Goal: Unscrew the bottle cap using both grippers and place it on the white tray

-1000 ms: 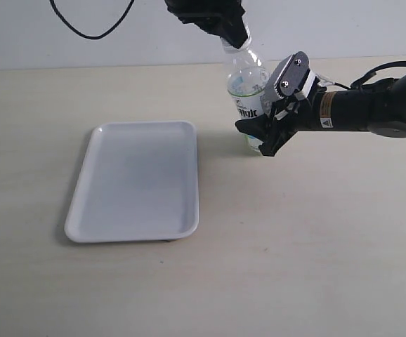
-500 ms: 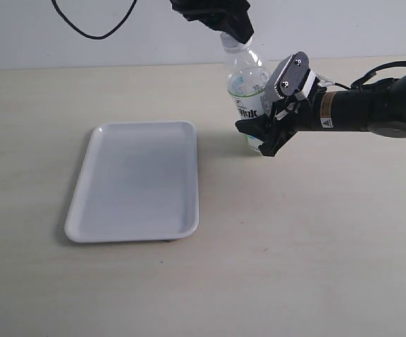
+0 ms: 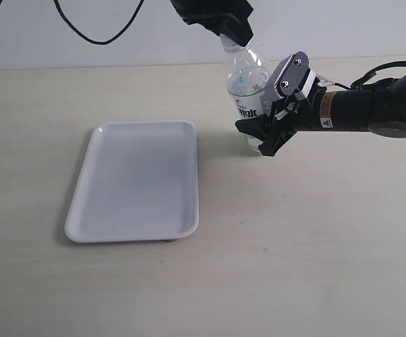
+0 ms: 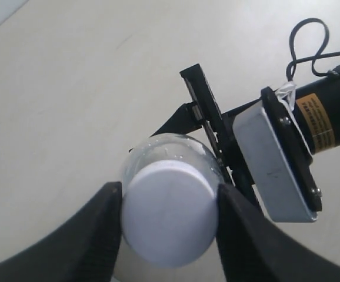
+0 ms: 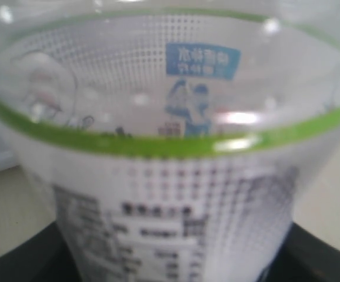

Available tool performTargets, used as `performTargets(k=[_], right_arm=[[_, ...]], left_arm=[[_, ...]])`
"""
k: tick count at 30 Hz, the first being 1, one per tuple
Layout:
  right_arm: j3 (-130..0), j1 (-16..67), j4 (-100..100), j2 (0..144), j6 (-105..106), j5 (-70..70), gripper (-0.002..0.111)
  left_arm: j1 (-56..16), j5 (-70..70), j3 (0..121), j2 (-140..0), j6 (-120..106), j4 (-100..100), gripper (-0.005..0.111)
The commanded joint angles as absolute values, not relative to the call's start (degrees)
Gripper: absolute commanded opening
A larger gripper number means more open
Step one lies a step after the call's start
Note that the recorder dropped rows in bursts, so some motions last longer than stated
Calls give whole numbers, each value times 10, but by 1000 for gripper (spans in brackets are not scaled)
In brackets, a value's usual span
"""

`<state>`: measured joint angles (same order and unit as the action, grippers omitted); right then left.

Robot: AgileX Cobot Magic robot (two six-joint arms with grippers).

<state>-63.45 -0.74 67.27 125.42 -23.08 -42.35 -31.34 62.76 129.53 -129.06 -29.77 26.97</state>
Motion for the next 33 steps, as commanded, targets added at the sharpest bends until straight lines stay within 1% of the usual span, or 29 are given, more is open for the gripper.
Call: performTargets(k=[1, 2, 10, 23, 33], right_arm=[[-632, -6, 693, 1258, -228, -390, 0], [-632, -6, 693, 1258, -228, -390, 0], [-632, -6, 691, 1258, -228, -390, 0], [-632, -6, 691, 1258, -239, -392, 0], [-632, -6, 689, 1258, -239, -394, 0]], left_arm=[[-314, 623, 1294, -1288, -286, 271, 6], [-314, 623, 1294, -1288, -280, 271, 0], [-314, 632, 1294, -1288, -205, 271, 0], [-314, 636, 1294, -1288, 69, 271, 0], [-315, 632, 1294, -1288, 194, 271, 0]])
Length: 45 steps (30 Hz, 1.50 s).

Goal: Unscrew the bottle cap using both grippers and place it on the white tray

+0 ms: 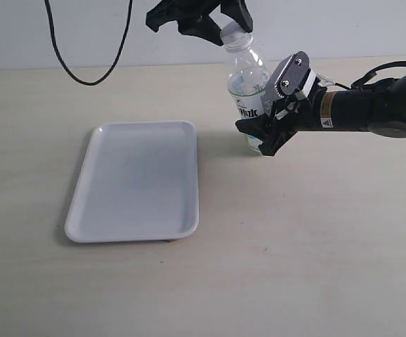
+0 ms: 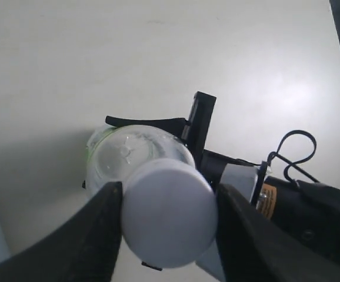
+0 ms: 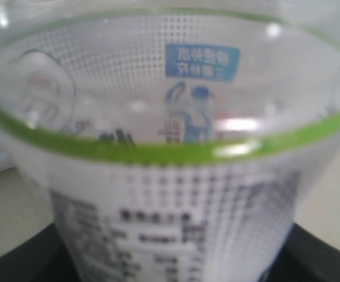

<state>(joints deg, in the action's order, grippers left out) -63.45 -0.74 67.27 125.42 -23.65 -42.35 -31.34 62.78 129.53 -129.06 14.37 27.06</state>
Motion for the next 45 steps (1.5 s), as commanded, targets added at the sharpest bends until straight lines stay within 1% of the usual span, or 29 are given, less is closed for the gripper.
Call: performTargets(k=[1, 9, 18, 23, 29, 32, 36, 41, 44, 45], right_arm=[[-632, -6, 689, 1258, -239, -394, 0], [-632, -6, 689, 1258, -239, -395, 0], [-632, -6, 690, 1258, -239, -407, 0], [-632, -6, 691, 1258, -239, -432, 0], [-632, -6, 691, 1258, -239, -420, 0], [-632, -6, 691, 1258, -242, -415, 0], [-632, -6, 691, 1258, -247, -413, 0], [-632, -6, 690, 1258, -247, -412, 0], [-632, -6, 682, 1258, -252, -412, 0], [-632, -6, 677, 1258, -262, -410, 0]], left_arm=[[-316, 632, 1294, -1288, 208, 271, 0], [-318, 594, 1294, -1286, 292, 308, 0], [-313, 569, 1294, -1264, 280, 275, 0], [-301, 576, 1294, -1249, 196, 271, 0], [-285, 602, 1294, -1240, 84, 271, 0], [-285, 639, 1294, -1239, 4, 256, 0], [-289, 700, 1293, -1244, -67, 173, 0], [-289, 700, 1234, -1245, -79, 93, 0], [-288, 700, 1180, -1245, -97, 77, 0], [-284, 676, 1136, -1245, -103, 77, 0]])
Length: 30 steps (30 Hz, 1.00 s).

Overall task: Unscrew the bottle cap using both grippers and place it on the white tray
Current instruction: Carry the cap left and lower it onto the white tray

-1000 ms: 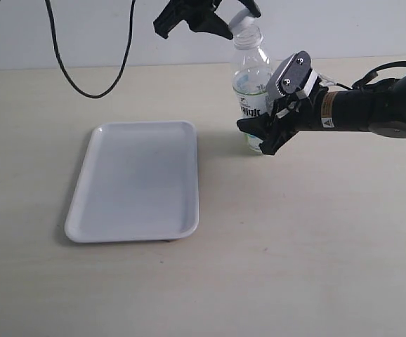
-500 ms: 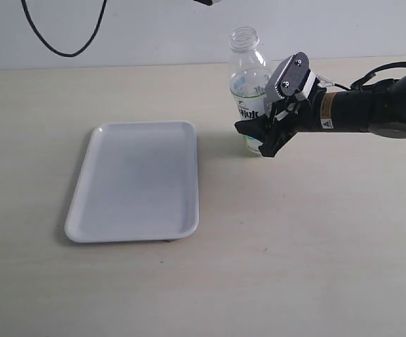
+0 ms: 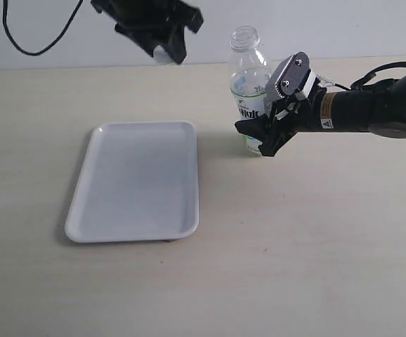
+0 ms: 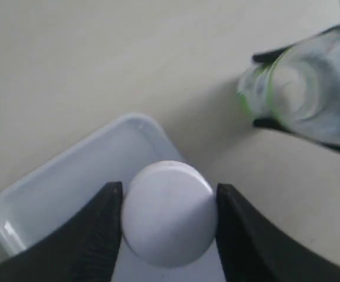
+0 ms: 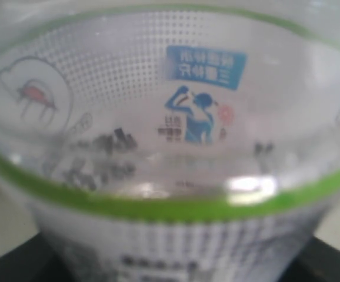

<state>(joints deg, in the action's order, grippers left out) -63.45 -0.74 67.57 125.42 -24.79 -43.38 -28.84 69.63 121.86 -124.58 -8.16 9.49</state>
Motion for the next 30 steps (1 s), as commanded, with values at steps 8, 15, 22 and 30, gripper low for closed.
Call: performTargets(k=[8, 15, 22, 30], right_arm=[[-632, -6, 676, 1258, -273, -400, 0], [-632, -6, 676, 1258, -277, -400, 0], [-632, -6, 676, 1258, -277, -400, 0], [-632, -6, 676, 1258, -288, -400, 0]], left_arm=[[-279, 598, 959, -1245, -150, 77, 0], [-279, 408, 845, -1245, -191, 77, 0], [-279, 417, 845, -1245, -191, 86, 0], [-279, 417, 845, -1245, -193, 86, 60]])
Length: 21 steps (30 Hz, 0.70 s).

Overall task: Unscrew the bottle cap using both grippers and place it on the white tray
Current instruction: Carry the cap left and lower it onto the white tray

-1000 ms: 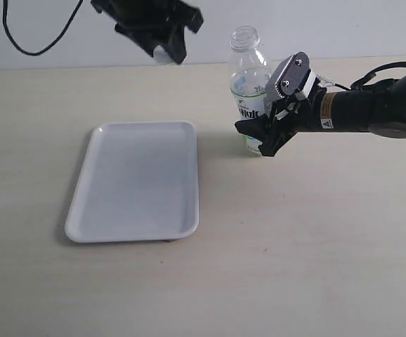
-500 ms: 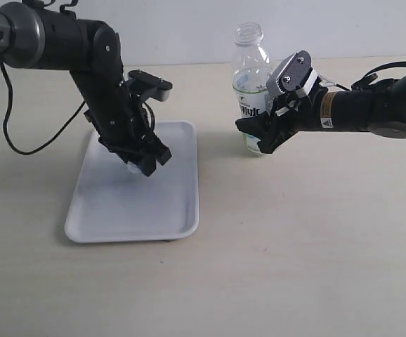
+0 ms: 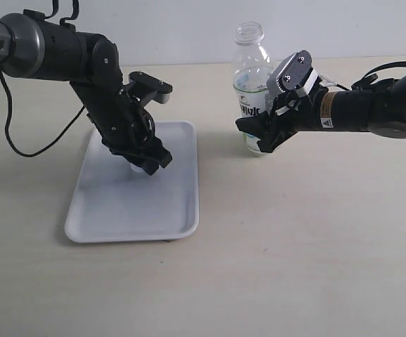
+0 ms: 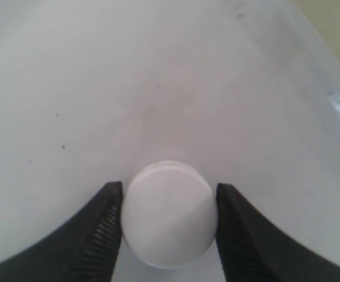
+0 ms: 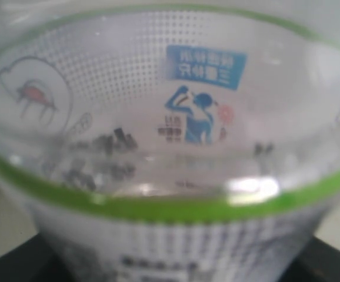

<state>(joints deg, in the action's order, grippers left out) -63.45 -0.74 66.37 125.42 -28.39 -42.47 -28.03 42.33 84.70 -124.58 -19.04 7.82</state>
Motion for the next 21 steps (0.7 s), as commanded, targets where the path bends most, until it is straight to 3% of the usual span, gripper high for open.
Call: performTargets(k=[1, 2, 6, 21], right_arm=[[-632, -6, 676, 1258, -288, -400, 0], [-632, -6, 676, 1258, -288, -400, 0], [-632, -6, 676, 1258, -288, -400, 0], [-632, -6, 645, 1258, -288, -401, 0]], left_arm=[[-279, 417, 845, -1245, -193, 86, 65], [-279, 416, 845, -1245, -193, 86, 73], [-279, 416, 845, -1245, -193, 85, 82], [-279, 387, 845, -1238, -195, 83, 76]])
